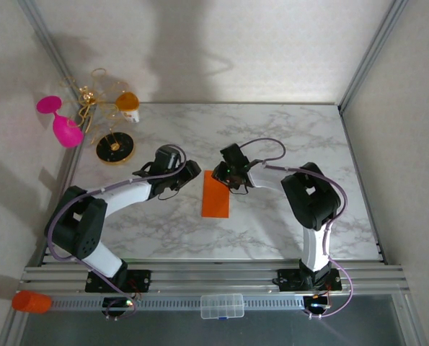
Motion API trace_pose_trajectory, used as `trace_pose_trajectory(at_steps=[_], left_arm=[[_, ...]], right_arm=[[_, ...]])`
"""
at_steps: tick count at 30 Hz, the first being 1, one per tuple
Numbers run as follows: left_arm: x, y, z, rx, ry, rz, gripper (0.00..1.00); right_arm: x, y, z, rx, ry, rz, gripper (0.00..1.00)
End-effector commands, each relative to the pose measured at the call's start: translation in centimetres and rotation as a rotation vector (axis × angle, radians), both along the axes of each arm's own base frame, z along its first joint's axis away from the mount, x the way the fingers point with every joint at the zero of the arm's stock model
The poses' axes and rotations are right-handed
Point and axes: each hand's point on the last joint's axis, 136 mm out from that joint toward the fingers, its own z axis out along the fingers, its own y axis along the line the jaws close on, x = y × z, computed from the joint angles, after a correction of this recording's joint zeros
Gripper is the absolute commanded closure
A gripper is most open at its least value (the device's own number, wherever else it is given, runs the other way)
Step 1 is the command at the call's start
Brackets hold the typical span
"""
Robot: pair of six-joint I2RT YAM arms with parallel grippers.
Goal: Fold a paper plane with a square sheet of paper (pick it up from the middle)
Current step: First fold in half a square sheet of paper at the center of the table, then fold the triangle a second time at the center of the table.
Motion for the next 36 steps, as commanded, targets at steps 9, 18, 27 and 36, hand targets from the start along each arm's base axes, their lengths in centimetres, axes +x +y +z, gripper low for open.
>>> trace_pose_trajectory(at_steps=[9, 18, 27, 36], left_arm=[[0.4, -6.4, 0.0, -0.096, -0.006, -0.143, 0.50], [2.1, -7.4, -3.3, -0.057, 0.044, -0.135, 0.61], [2.6, -5.4, -6.8, 0.040, 0.097, -0.062, 0.65], [1.7, -2.3, -8.2, 0.039, 0.131, 0.097, 0.69]], right_arm=[[-5.0, -3.3, 4.0, 0.103, -0.044, 0.133, 0.44], [-8.6, -4.6, 2.5, 0.115, -0.003, 0.182, 0.43], [-8.4, -4.6, 2.2, 0.097, -0.008, 0.204, 0.45], [-9.8, -4.2, 2.3, 0.127, 0.034, 0.246, 0.47]])
